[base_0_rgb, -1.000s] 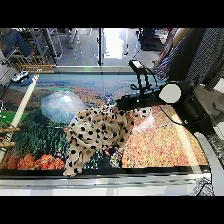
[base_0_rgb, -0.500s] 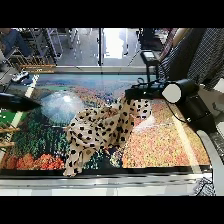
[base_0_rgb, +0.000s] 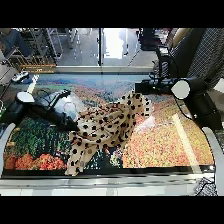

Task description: Fold the clothes and pants, and hang the long-sleeved shirts on hangers.

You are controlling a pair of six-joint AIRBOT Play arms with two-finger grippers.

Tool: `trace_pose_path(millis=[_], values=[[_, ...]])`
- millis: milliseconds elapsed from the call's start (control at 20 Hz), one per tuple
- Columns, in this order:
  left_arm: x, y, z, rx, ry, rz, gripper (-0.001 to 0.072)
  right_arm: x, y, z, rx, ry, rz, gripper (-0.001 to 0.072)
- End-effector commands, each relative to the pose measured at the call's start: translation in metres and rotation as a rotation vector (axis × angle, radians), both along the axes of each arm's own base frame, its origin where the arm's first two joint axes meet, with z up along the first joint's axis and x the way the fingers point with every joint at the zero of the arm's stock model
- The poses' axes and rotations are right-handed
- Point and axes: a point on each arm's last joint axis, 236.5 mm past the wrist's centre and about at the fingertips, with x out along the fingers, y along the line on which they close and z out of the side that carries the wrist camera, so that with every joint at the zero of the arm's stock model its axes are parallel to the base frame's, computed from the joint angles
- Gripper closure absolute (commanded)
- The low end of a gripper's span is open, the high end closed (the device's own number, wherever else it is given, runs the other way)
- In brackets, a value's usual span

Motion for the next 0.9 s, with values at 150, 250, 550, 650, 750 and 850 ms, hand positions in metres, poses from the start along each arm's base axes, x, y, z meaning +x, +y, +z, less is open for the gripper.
trace_pose_path(millis=[150,250,550,650,750,850], values=[[0.070,-0.037,0.018,-0.193,-0.150,0.211,0.0701,-0.018,0.023,-0.004,0.066,0.067,0.088,0.0697],[0.077,-0.035,0.018,-0.188,-0.168,0.237,0.0701,-0.019,0.023,-0.005,0.065,0.070,0.089,0.0697],[0.010,-0.036,-0.011,-0.128,-0.001,-0.031,0.0700,-0.020,0.027,-0.003,0.085,0.073,0.097,0.0697],[0.004,-0.037,-0.024,-0.136,0.060,-0.055,0.0700,-0.029,0.038,-0.002,0.105,0.090,0.154,0.0697],[0.003,-0.039,-0.038,-0.134,0.106,-0.063,0.0700,-0.045,0.052,-0.005,0.089,0.113,0.238,0.0697],[-0.003,-0.038,-0.041,-0.138,0.136,-0.082,0.0700,-0.051,0.052,-0.011,0.030,0.118,0.263,0.0697]])
